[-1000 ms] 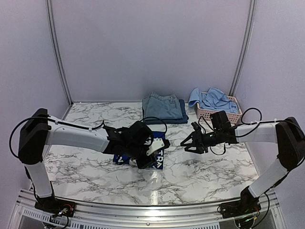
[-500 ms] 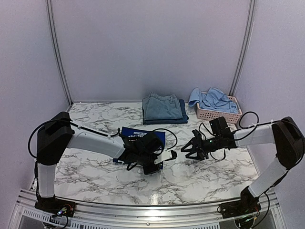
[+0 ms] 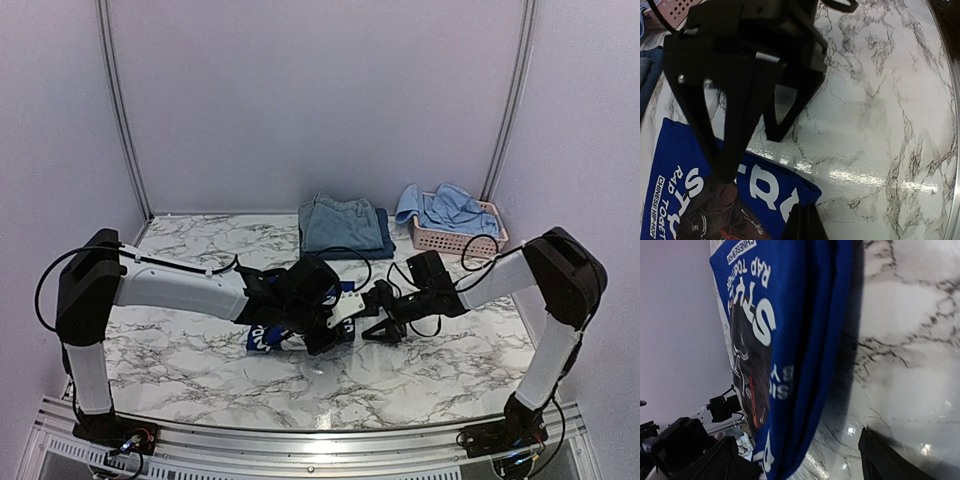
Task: Fold and stack the mixed laundry pile
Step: Pick up the square-folded T-shirt from the center of the board, then pass from the left arm to the right
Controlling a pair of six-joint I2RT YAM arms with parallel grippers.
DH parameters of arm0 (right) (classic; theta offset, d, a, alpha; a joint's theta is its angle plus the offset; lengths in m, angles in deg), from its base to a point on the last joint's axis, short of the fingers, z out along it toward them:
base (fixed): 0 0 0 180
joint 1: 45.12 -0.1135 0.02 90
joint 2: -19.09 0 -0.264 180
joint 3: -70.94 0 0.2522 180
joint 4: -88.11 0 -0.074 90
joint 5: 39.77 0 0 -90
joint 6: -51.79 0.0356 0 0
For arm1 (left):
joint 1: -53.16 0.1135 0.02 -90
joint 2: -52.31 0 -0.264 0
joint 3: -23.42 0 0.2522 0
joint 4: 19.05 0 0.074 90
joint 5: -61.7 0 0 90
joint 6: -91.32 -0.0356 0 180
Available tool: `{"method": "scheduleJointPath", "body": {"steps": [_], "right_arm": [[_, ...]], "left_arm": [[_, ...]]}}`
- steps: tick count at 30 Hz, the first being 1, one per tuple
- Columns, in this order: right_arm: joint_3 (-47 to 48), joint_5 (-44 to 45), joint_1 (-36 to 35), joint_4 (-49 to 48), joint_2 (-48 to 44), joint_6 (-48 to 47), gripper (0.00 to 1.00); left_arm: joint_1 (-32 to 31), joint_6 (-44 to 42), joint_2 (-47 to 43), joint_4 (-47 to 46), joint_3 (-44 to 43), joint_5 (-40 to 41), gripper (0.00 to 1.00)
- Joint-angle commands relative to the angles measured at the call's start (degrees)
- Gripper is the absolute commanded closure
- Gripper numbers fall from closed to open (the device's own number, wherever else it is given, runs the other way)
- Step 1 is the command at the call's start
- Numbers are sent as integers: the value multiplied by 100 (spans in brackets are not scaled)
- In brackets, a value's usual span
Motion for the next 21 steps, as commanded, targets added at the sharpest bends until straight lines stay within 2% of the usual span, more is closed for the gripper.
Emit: {"method": "scheduleJointPath", "body": {"steps": [1,4,10,16,19,21], "right_arm": [[372,112,-106,-870,446,779,18],[472,151,-106,-1036,721,984,22],[875,252,-97,-1265,1465,1252,39],[1196,294,-95,-1411,2028,1524,48],[1235,363,-84,-1470,2208,1649,56],[1233,325,-80,-1621,2317,1748,70]], "left_arm": [[-43,141,-317,-126,31,-394,100],[-64,140,-421,-127,68,-499,100],[-95,123,-636,-127,210,-624,100],[-126,115,-729,-143,332,-690,100],[-133,84,-818,-178,419,-702,100],[-135,74,-873,-186,471,-688,100]]}}
